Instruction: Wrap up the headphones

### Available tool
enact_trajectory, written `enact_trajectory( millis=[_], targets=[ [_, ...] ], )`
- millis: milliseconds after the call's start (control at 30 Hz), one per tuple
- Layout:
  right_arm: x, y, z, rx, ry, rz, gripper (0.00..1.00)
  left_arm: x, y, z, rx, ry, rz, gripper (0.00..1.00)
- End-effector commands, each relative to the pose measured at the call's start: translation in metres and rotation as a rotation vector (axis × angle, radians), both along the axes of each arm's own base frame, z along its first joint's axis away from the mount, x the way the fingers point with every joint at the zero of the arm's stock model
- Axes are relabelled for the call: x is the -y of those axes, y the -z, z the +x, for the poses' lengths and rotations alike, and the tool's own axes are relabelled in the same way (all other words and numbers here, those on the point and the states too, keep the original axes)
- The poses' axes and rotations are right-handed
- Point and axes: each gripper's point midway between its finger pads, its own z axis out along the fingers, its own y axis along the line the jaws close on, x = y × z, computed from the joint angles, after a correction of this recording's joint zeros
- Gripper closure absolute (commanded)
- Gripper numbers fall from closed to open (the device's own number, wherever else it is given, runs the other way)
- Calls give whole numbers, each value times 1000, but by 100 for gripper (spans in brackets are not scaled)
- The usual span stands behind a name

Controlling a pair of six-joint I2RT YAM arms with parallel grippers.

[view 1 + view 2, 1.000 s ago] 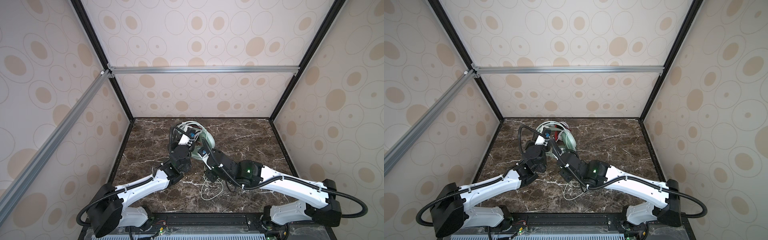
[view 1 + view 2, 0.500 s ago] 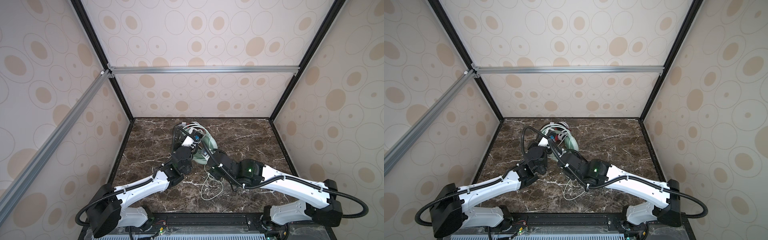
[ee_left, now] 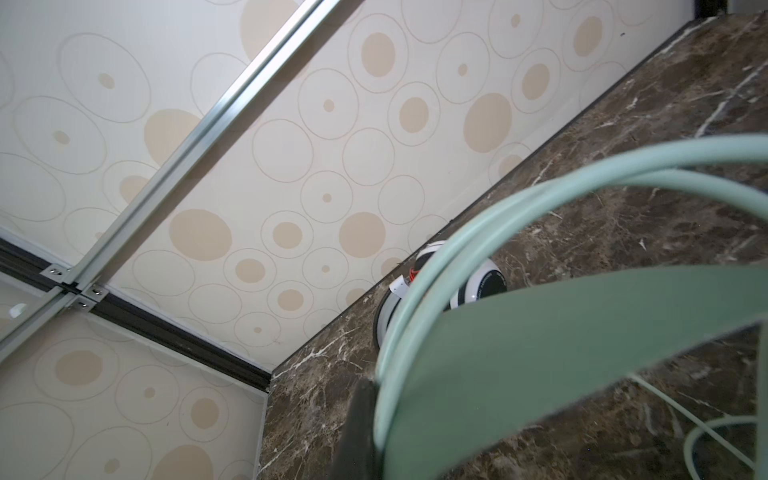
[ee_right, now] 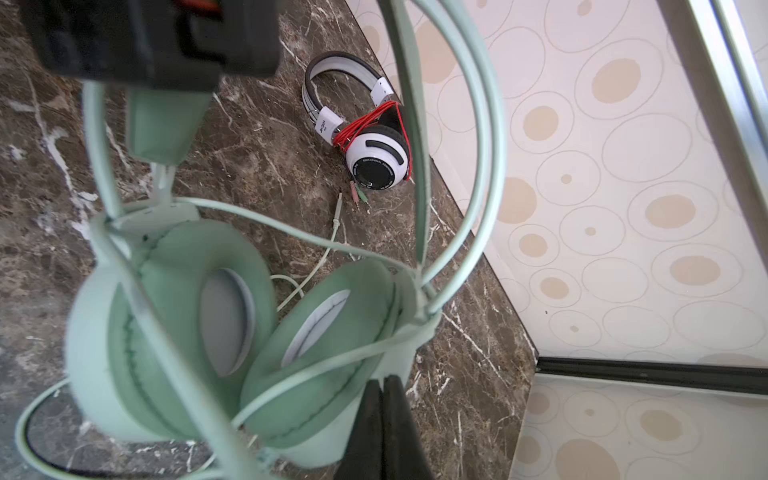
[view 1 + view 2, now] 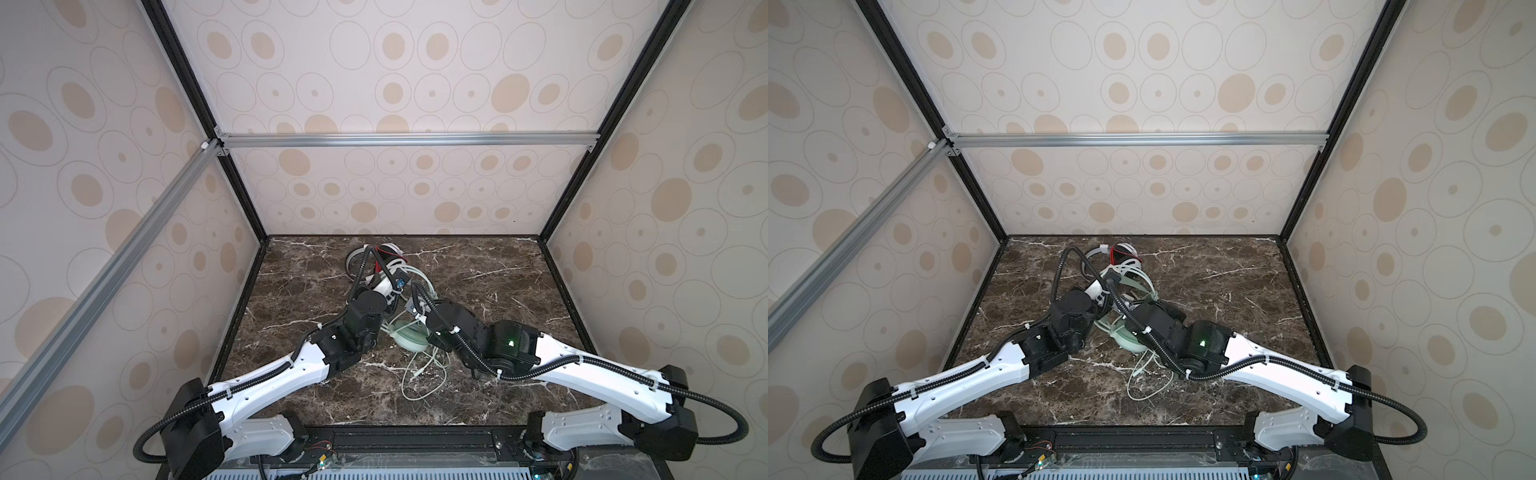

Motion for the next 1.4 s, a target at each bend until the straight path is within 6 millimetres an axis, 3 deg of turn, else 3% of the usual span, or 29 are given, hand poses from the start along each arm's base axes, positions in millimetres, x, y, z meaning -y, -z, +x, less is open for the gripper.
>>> enact_trajectory(
  millis=[0,333,600,767,1100,1233,1367],
  targets=[
    [16,-29,12,133,52,-15,94,-3,-3,-12,-57,56,-1,100],
    [24,-32,25,173,91,50,92,5,-6,-26,-124,152,-24,100],
    [48,-25,38,94,142,303,89,6,-22,-27,-126,170,-126,100],
    [59,-9,49,35,178,411,88,11,-35,-32,-132,215,-214,100],
    [78,30,71,-60,265,587,89,14,-73,-39,-149,249,-417,100],
    [81,33,76,-76,258,680,89,19,-96,-45,-157,298,-517,100],
    [68,27,78,-67,185,757,88,27,-118,-52,-170,357,-588,100]
  ],
)
